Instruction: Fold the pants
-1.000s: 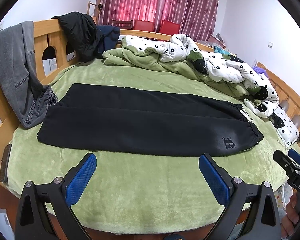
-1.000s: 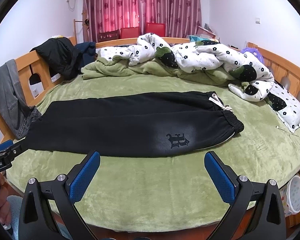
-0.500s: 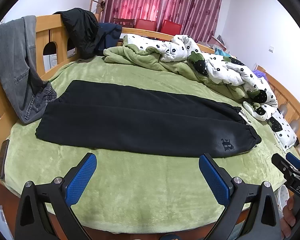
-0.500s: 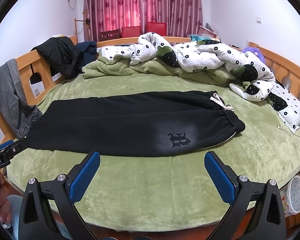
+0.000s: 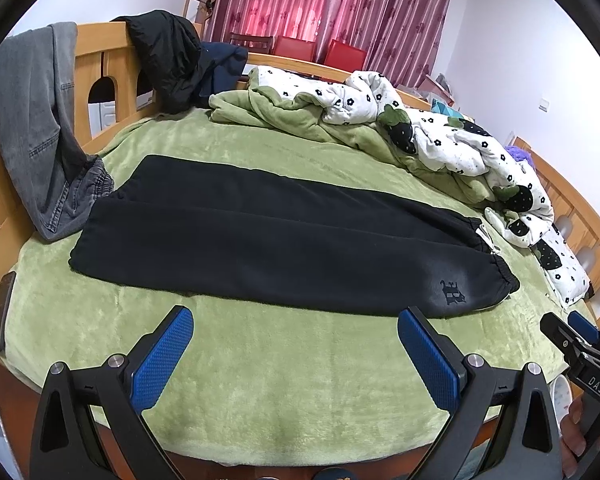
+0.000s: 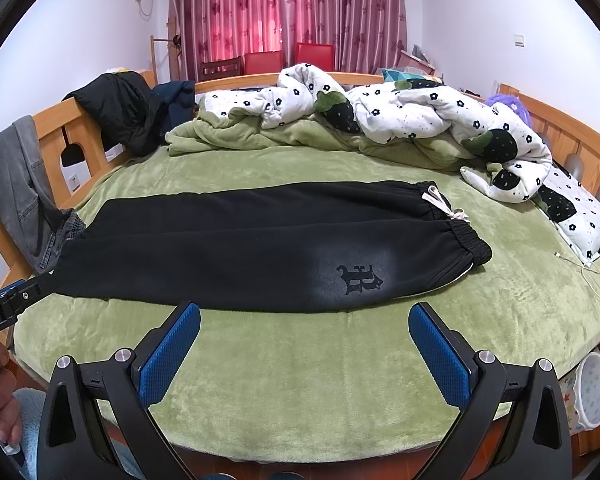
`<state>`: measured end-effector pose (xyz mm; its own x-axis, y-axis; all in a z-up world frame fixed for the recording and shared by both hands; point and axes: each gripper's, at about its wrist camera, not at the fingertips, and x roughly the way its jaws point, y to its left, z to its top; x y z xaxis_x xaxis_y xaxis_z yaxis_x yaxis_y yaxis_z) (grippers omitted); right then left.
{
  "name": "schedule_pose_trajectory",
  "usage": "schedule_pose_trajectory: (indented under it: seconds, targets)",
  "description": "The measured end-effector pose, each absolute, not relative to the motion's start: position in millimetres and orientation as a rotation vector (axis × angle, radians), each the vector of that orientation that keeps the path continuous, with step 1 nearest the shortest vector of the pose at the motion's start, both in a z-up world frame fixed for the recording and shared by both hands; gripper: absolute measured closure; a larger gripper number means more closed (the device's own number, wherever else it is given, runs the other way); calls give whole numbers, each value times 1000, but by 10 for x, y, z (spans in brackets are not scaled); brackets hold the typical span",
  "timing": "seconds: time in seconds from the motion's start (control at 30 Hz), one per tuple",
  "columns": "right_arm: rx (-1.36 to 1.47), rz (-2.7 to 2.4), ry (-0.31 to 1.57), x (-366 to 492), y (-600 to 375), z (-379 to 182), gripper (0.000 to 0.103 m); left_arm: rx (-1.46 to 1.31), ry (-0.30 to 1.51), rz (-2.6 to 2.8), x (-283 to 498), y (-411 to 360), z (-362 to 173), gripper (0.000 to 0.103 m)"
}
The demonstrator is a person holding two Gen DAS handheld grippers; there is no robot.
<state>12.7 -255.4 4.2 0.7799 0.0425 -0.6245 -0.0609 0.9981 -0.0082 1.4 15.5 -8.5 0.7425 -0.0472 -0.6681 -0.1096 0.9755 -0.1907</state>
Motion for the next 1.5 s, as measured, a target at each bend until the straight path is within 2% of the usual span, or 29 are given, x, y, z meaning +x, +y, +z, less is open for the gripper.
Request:
schedule_pose_trajectory:
  seconds: [1.0,1.5]
  targets:
    - [-24,65,687,140,-2476,-22,1,-246,744,38,13,179,-123,0]
    - [82,179,682,401,-2571,-55,1,-421,818,-83,378,450,-382,1]
